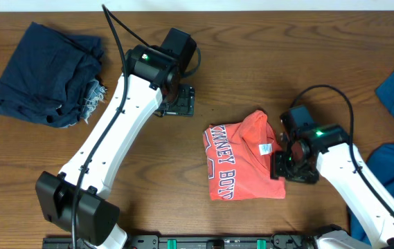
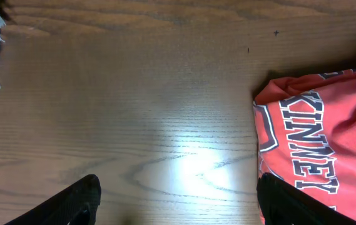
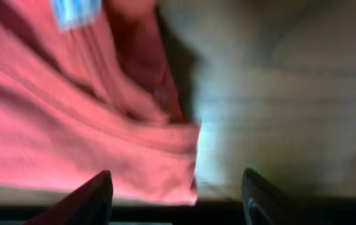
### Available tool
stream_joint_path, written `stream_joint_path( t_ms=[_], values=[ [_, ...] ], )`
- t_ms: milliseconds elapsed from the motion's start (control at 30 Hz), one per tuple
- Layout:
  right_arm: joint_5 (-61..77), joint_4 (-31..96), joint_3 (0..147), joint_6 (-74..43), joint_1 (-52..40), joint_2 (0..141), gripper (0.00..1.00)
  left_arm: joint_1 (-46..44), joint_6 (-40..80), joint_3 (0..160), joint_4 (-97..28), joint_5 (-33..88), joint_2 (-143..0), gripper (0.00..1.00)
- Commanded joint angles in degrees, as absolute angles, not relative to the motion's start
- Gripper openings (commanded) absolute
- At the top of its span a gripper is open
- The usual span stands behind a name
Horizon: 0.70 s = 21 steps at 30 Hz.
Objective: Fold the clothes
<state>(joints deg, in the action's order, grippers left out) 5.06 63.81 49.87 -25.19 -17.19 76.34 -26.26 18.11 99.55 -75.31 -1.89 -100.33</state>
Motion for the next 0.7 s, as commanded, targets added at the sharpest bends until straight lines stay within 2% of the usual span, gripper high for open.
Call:
stream_joint_path(
  t_ms=[0, 67, 167, 267, 333, 400, 433, 567, 667],
  values=[
    [3.11, 58.61, 50.59, -25.08, -14.61, 75.64, 0.56, -26.06, 17.58, 99.04, -75.85, -2.13, -100.31, 0.81],
    [5.13, 52.45, 50.59, -22.85, -12.53, 75.64, 0.47, -26.11, 17.58, 98.80, -75.81, -1.58, -100.31, 0.81],
    [10.04, 41.39, 50.57, -17.72, -10.22, 75.88, 0.42, -26.11, 17.58, 98.02, -75.48, 2.00, -100.42, 0.81],
    [12.45, 33.58, 50.57, -17.30, -10.09, 77.30, 0.38, -26.11, 17.58, 96.18, -74.54, 4.54, -100.44, 0.81],
    [13.32, 30.02, 50.57, -17.30, -10.39, 79.20, 0.40, -26.11, 17.58, 94.87, -74.30, 4.54, -100.44, 0.81],
    [14.02, 27.27, 50.57, -17.30, -10.55, 81.65, 0.52, -26.11, 17.58, 93.62, -74.06, 4.54, -100.44, 0.81],
    [14.13, 25.98, 50.57, -17.30, -10.59, 83.20, 0.53, -26.11, 17.58, 93.03, -73.78, 4.54, -100.47, 0.81],
    [15.16, 22.13, 50.57, -17.06, -10.39, 88.90, 0.53, -26.11, 17.58, 91.92, -73.17, 4.56, -100.47, 0.81],
    [17.56, 19.59, 50.57, -16.53, -10.41, 91.11, 0.46, -26.11, 17.58, 91.92, -73.06, 4.56, -100.47, 0.81]
  ],
)
